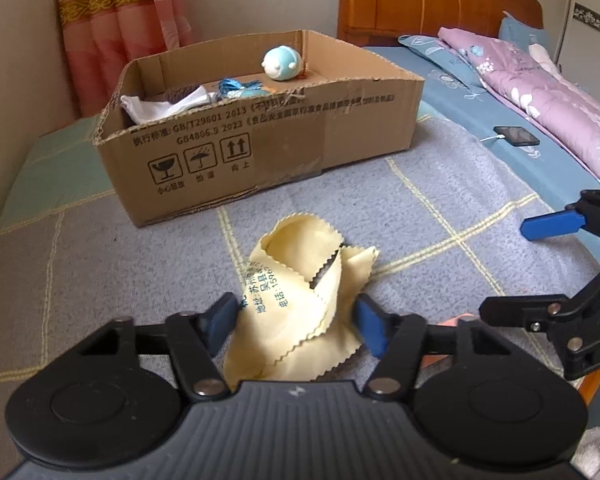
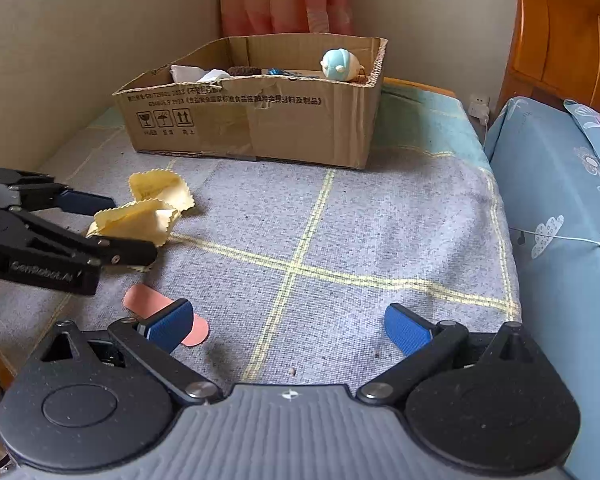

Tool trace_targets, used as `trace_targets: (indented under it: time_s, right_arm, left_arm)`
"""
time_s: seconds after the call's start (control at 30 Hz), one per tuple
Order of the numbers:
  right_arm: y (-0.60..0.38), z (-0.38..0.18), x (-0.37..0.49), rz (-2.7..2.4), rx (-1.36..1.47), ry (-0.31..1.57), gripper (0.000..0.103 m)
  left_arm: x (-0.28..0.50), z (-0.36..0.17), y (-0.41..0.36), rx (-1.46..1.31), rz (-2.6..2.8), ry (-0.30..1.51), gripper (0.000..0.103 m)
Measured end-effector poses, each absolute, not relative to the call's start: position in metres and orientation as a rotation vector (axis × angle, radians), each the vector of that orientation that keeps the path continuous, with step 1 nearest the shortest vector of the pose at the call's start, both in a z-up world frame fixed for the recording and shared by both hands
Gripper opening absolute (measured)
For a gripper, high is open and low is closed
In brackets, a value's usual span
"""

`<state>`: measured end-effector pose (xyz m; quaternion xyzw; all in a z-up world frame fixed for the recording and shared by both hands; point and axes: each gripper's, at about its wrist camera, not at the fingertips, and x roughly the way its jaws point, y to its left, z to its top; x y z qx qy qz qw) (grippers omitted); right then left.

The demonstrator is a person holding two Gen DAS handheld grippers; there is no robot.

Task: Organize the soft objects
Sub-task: 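Move the left tool to the yellow cloth while the right tool approaches the pink strip, then close the left tool on the yellow cloth while the right tool grasps the pink strip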

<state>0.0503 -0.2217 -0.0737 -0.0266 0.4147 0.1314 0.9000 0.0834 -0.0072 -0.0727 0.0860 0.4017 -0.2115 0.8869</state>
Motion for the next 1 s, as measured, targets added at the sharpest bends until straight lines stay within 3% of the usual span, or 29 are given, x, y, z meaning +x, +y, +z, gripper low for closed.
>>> trace_targets:
  time_s: [0.07, 0.17, 1.0]
  right_arm:
    - [-0.221, -0.074, 0.050, 0.282, -0.055, 0.859, 0.103]
    - [-0.219, -0.075, 0.050, 0.308, -0.072, 0.862, 0.103]
    - [-0.148, -0.072, 0.048, 0.821, -0.293, 0.991, 0.103]
  left_arm:
    - [0.083, -0.071, -0.006, 0.176, -0.444, 0.833, 0.041]
    - [0.084, -0.069, -0.002, 0.154, -0.434, 0.836, 0.029]
    - [0.080, -0.070, 0.029, 0.102, -0.324, 0.824, 0.029]
